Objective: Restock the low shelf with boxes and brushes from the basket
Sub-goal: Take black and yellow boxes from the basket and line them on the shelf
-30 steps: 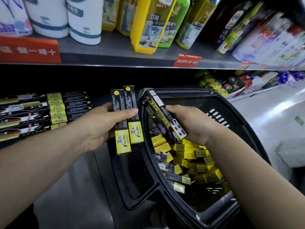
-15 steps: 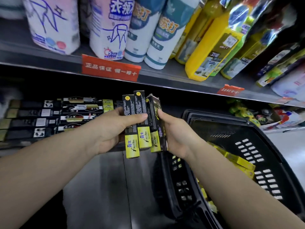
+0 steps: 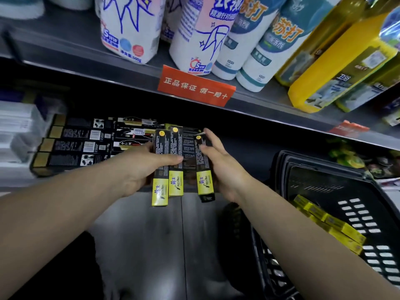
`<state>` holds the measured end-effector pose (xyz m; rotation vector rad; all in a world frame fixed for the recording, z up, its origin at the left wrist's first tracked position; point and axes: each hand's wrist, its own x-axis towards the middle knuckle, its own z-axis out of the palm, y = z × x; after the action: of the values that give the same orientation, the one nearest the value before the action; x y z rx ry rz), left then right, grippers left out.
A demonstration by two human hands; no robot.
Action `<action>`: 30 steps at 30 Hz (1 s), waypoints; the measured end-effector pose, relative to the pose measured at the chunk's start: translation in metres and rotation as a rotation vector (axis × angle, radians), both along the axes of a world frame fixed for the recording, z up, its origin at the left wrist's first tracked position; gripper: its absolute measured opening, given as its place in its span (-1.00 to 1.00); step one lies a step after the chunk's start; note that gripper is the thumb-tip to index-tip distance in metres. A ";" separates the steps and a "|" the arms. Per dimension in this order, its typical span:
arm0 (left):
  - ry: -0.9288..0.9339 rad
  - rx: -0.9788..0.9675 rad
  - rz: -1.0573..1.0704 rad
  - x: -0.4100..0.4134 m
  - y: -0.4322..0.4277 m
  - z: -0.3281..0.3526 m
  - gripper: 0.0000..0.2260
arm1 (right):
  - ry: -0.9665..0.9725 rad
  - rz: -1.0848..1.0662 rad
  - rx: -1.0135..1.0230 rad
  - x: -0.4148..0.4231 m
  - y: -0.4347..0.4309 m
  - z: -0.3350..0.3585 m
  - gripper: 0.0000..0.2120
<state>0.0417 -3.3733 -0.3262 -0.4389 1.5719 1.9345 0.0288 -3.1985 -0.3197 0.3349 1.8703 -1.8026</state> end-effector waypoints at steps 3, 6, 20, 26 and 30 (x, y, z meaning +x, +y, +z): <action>-0.010 -0.005 0.020 -0.004 -0.009 -0.003 -0.76 | 0.026 -0.032 -0.023 -0.006 -0.003 -0.005 -0.66; -0.010 -0.011 0.017 -0.005 -0.013 -0.007 -0.74 | -0.006 -0.063 -0.073 -0.009 -0.004 -0.010 -0.70; 0.037 -0.207 0.084 -0.015 -0.032 -0.027 -0.52 | 0.123 -0.240 0.391 -0.038 0.005 -0.032 -0.94; 0.024 -0.252 0.117 -0.016 -0.035 -0.031 -0.53 | 0.062 -0.427 0.341 -0.072 0.013 -0.035 -0.92; 0.024 -0.246 0.135 -0.017 -0.034 -0.032 -0.60 | 0.080 -0.485 0.304 -0.095 0.017 -0.031 -0.60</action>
<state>0.0248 -3.4073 -0.3581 -0.6402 1.8476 1.8550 -0.0666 -3.1812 -0.3512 0.9053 2.2688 -1.8366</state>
